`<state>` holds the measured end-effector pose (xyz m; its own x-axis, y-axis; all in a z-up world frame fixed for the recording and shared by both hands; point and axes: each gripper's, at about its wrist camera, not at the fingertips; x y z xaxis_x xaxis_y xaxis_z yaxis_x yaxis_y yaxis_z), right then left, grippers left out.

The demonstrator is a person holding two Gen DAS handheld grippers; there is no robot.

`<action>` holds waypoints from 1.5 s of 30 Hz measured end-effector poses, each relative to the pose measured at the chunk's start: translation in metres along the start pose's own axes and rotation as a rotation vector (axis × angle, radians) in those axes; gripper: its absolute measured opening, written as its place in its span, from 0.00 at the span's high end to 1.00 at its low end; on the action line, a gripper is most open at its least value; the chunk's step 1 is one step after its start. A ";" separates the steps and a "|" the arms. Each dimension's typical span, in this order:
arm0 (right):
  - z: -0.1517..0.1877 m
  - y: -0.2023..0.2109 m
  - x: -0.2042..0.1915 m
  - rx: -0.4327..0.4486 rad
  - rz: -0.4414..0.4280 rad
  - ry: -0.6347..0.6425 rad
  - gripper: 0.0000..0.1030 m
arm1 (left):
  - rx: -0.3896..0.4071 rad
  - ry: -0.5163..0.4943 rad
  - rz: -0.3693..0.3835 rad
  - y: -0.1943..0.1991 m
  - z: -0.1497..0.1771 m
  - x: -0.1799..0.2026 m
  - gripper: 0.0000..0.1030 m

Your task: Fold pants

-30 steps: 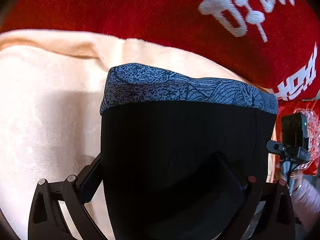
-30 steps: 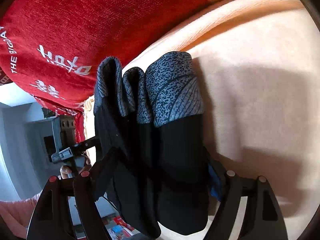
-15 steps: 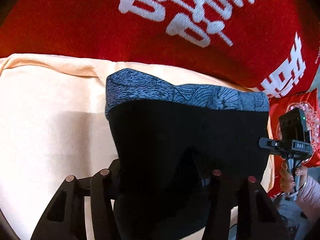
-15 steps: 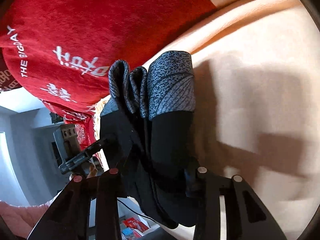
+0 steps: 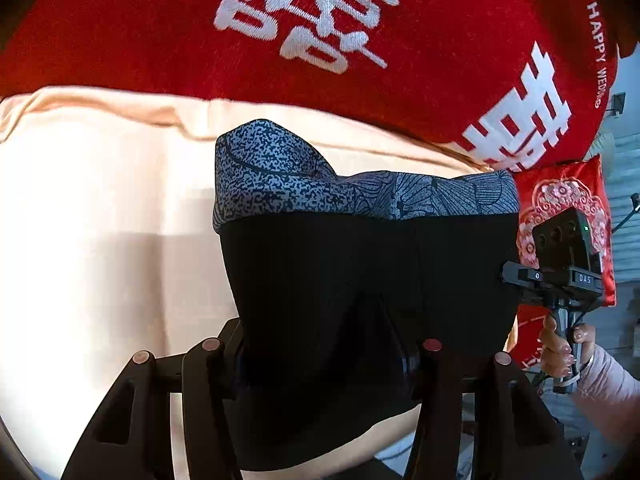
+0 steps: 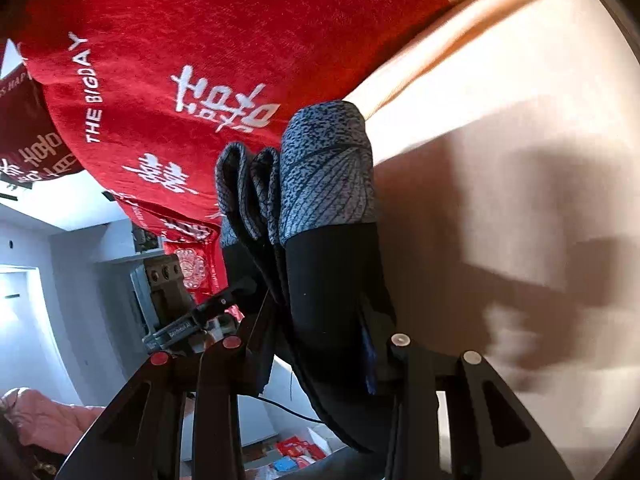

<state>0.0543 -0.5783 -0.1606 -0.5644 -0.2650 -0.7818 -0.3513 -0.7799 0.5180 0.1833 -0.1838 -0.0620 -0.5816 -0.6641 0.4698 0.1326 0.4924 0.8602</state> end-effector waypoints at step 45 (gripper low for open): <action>0.004 -0.024 -0.018 0.154 0.418 0.193 0.90 | -0.028 -0.023 -0.298 -0.043 0.024 0.001 0.27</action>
<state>0.0696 -0.5529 -0.1577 -0.5371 -0.6491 -0.5386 -0.2386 -0.4956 0.8352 0.1580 -0.1917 -0.1033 -0.6163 -0.7638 0.1917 -0.0244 0.2619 0.9648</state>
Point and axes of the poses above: each gripper's, at about its wrist camera, not at the fingertips, and y roughly against the way its jaws point, x to its right, z to its underside, and after that the axes turned 14 degrees about -y, right-handed
